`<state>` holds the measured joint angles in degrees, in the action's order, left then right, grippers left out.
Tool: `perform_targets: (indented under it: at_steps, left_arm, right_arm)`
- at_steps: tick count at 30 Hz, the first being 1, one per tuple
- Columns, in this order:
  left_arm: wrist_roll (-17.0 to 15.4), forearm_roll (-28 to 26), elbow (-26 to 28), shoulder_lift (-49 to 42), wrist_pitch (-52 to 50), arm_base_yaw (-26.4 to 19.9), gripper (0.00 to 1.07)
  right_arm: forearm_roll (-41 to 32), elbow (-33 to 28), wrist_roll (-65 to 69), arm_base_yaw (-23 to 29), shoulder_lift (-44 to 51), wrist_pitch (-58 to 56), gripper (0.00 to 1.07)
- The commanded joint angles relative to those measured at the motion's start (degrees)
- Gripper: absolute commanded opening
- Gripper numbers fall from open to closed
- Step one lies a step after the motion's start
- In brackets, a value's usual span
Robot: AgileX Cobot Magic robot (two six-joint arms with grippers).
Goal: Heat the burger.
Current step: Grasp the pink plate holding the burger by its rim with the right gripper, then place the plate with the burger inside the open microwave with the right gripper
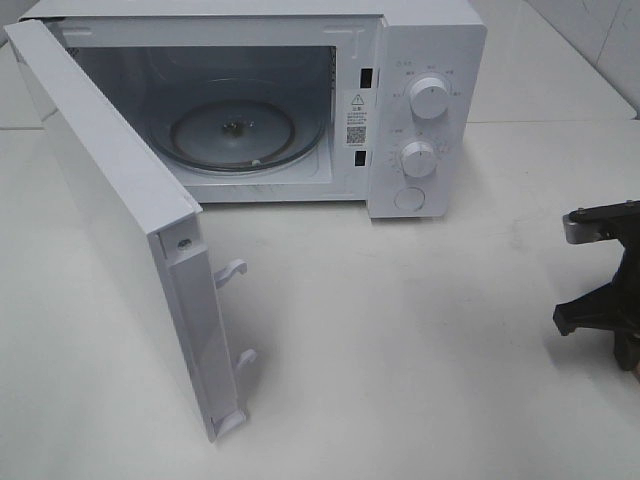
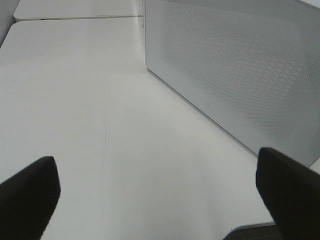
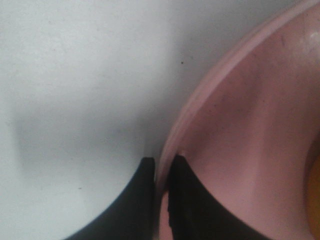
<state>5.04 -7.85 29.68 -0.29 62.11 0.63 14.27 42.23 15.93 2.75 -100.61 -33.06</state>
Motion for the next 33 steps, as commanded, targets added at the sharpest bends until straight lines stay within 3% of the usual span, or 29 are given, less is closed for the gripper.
perform_targets:
  at_steps: [1, 19, 33]
  left_arm:
    - [-0.1, -0.5, 0.0, -1.0, -0.7, 0.1, 1.0]
    - [-0.1, -0.5, 0.0, -1.0, -0.7, 0.1, 1.0]
    - [-0.1, -0.5, 0.0, -1.0, -0.7, 0.1, 1.0]
  right_arm:
    - [-0.3, -0.4, -0.4, 0.1, -0.6, 0.1, 0.0]
    - [3.4, -1.4, 4.8, 0.6, 4.3, -3.6, 0.0]
    - [10.7, -2.6, 11.2, 9.1, 8.9, -8.9, 0.0]
